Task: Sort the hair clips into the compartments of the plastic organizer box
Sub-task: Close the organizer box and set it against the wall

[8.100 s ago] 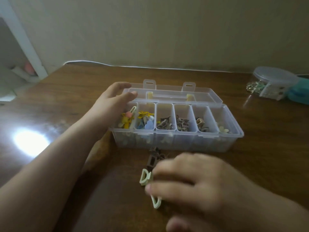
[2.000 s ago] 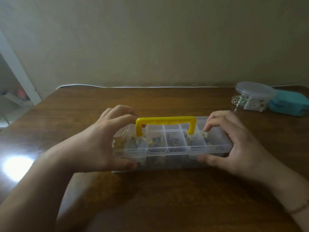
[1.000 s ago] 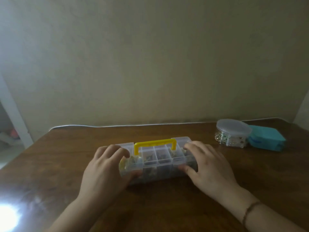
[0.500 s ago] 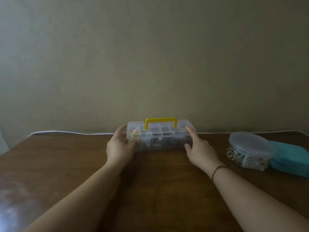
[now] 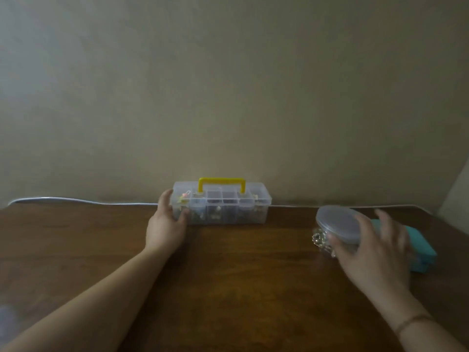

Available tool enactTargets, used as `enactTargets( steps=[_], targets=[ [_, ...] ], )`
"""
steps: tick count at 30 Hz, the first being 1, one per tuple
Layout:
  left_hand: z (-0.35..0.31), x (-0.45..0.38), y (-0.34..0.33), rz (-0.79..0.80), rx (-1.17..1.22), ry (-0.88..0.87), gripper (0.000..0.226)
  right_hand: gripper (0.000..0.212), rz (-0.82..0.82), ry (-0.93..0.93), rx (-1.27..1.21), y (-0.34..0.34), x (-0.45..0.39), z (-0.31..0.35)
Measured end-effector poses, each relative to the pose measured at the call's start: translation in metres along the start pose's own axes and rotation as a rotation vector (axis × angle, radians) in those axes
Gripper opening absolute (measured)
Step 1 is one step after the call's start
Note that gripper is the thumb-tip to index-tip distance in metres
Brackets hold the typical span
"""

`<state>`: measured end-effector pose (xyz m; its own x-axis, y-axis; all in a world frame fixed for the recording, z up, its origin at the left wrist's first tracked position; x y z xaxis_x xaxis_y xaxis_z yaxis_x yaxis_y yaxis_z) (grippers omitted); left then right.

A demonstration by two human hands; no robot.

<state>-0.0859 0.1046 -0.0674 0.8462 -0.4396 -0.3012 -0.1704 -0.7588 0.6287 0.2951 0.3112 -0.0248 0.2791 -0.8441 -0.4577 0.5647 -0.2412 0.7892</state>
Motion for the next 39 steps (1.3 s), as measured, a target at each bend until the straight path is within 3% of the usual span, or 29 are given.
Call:
enactTargets(
  steps=[3,6,9,15,20,27,31,34,37,39],
  targets=[
    [-0.002,-0.002,0.004,-0.067,-0.038,0.015,0.063,0.076,0.105,-0.097,0.055,-0.018,0.008,-0.022],
    [-0.027,0.007,0.011,-0.161,-0.231,-0.179,0.081,0.078,0.070,-0.120,0.011,-0.020,0.009,-0.022],
    [-0.048,0.012,-0.006,-0.092,-0.382,-0.413,0.091,0.080,0.011,-0.122,-0.070,-0.022,0.006,-0.022],
    [-0.065,0.006,-0.023,-0.029,-0.564,-0.549,0.087,0.079,0.042,-0.126,-0.171,-0.032,0.003,-0.026],
    [-0.082,-0.009,-0.031,0.060,-0.710,-0.511,0.080,0.078,0.038,-0.133,-0.197,-0.034,0.003,-0.026],
    [-0.088,-0.028,-0.039,0.183,-0.857,-0.445,0.093,0.080,0.054,-0.125,-0.251,-0.036,0.002,-0.024],
    [-0.089,-0.031,-0.031,0.180,-0.816,-0.473,0.090,0.084,0.058,-0.128,-0.256,-0.036,0.002,-0.024],
    [-0.061,-0.022,0.001,0.020,-0.536,-0.293,0.088,0.085,0.020,-0.116,-0.277,-0.034,0.001,-0.022],
    [-0.007,-0.003,0.000,0.141,-0.148,-0.040,0.091,0.085,0.006,-0.107,-0.264,-0.036,0.004,-0.019],
    [0.006,0.005,-0.006,0.192,-0.119,-0.033,0.088,0.086,-0.030,-0.056,-0.263,-0.036,0.005,-0.015]
  ],
)
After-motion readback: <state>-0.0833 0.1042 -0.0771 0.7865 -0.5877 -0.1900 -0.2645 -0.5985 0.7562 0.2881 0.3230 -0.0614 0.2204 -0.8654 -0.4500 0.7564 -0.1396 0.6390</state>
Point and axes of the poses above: each hand's wrist, its own x-axis away from the middle knuckle, its own y-axis out of the back of the hand, z = x × y, the point moved 10 cm from there along -x, towards the middle knuckle, and after that the axes turned 12 degrees about -x, right-handed, at the moved point
